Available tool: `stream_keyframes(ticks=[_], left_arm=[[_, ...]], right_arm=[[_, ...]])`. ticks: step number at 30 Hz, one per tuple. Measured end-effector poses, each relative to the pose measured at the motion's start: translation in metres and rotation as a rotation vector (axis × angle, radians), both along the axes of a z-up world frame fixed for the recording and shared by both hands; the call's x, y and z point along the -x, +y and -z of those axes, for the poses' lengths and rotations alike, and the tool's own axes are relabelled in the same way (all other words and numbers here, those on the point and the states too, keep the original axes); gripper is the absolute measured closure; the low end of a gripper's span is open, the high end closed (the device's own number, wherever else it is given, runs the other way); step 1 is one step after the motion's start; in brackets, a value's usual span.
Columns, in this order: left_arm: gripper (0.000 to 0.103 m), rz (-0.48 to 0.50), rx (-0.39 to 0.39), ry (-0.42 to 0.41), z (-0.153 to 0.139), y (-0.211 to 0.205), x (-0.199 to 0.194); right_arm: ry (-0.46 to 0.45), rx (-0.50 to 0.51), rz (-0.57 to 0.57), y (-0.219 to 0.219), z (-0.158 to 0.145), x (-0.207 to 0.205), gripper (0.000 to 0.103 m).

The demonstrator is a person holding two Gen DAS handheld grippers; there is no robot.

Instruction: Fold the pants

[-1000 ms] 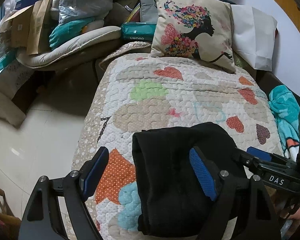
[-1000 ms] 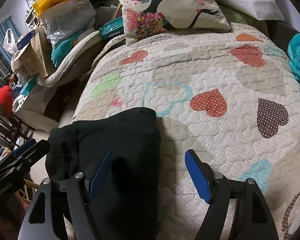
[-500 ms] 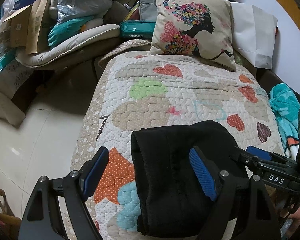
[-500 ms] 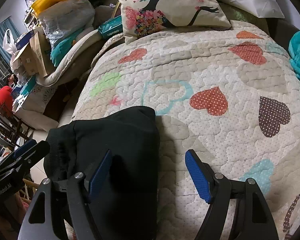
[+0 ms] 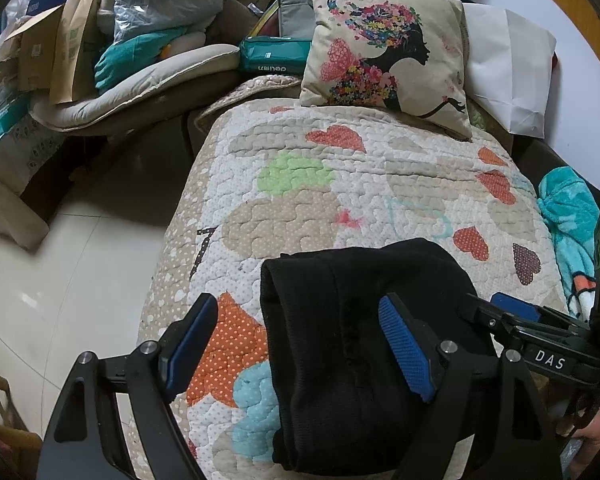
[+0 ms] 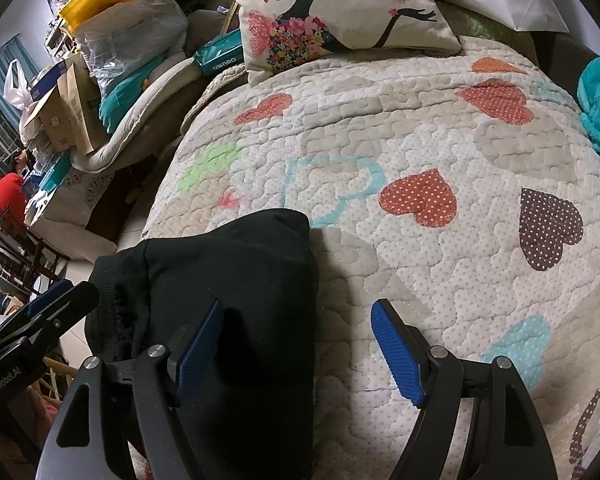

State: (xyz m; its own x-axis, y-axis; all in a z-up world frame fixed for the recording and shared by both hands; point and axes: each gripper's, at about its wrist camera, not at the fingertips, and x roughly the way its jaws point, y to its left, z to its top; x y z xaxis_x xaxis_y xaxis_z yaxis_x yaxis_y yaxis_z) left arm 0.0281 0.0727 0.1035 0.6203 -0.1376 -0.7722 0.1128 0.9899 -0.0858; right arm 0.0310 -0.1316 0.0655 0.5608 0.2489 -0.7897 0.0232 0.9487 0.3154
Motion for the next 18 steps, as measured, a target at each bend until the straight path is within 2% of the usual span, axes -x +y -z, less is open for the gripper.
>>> stream_keyframes(ticks=[11, 15, 18], left_arm=[[0.021, 0.001, 0.039, 0.008, -0.002, 0.005, -0.002], [0.021, -0.007, 0.078, -0.012, -0.007, 0.022, -0.002], [0.021, -0.037, 0.119, 0.013, -0.004, 0.041, -0.005]], right_arm=[[0.001, -0.001, -0.002, 0.0, 0.0, -0.001, 0.022], [0.003, -0.01, -0.003, 0.0, 0.001, -0.001, 0.022], [0.021, -0.039, -0.014, -0.001, 0.003, -0.005, 0.021]])
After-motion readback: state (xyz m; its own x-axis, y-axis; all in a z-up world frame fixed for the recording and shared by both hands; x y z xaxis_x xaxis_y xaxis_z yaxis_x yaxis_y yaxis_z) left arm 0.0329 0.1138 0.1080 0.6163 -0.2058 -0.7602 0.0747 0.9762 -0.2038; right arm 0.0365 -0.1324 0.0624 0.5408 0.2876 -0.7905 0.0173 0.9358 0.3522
